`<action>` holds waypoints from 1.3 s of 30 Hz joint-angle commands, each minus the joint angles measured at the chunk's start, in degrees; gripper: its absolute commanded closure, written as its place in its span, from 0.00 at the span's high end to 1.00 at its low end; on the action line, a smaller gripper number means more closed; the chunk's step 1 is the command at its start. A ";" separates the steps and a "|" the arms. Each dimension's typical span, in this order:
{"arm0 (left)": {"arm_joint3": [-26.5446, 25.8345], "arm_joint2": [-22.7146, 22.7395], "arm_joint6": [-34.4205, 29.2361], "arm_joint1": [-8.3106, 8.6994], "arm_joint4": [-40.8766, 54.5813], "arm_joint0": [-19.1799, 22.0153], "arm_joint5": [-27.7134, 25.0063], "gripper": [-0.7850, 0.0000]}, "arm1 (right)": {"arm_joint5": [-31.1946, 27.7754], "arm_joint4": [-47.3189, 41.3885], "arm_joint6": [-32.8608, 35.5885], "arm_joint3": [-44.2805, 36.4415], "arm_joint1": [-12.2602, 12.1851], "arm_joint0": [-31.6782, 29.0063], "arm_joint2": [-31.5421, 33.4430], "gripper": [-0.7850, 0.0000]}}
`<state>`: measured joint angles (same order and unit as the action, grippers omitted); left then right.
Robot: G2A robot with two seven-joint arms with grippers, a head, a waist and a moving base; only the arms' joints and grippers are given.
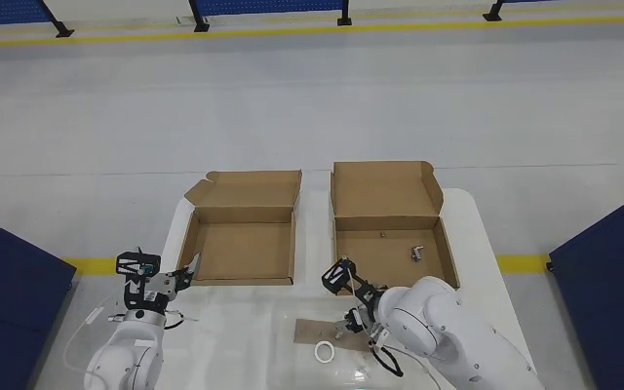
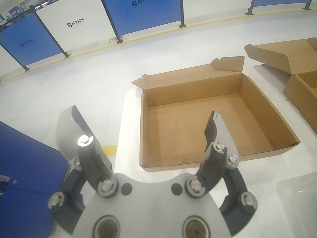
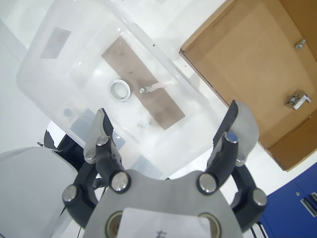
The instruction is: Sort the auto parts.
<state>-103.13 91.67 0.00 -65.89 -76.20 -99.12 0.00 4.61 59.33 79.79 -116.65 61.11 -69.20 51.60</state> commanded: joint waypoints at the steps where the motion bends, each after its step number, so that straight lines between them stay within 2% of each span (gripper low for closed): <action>1: 0.00 0.00 0.00 0.00 0.00 0.00 0.00 1.00 | 0.00 0.00 0.00 0.00 0.00 0.00 0.00 1.00; 5: 0.00 0.00 0.00 0.00 0.00 0.00 0.00 1.00 | -4.54 0.89 -0.07 0.58 0.04 -0.81 -2.46 1.00; 10: 0.00 0.00 0.00 0.00 0.00 0.00 0.00 1.00 | -6.45 1.32 2.71 0.70 0.43 -0.14 -4.88 1.00; 18: 0.00 0.00 0.00 0.00 0.00 0.00 0.00 1.00 | -5.92 0.30 6.59 3.17 1.42 2.28 -7.50 1.00; 29: 0.00 0.00 0.00 0.00 0.00 0.00 0.00 1.00 | -5.86 0.26 6.62 3.40 1.47 2.41 -7.59 1.00; 39: 0.00 0.00 0.00 0.00 0.00 0.00 0.00 1.00 | -8.63 1.66 3.67 7.50 2.59 2.96 -12.00 1.00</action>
<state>-103.13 91.67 0.00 -65.89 -76.20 -99.12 0.00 -3.97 60.93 83.52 -109.78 63.51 -66.57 40.13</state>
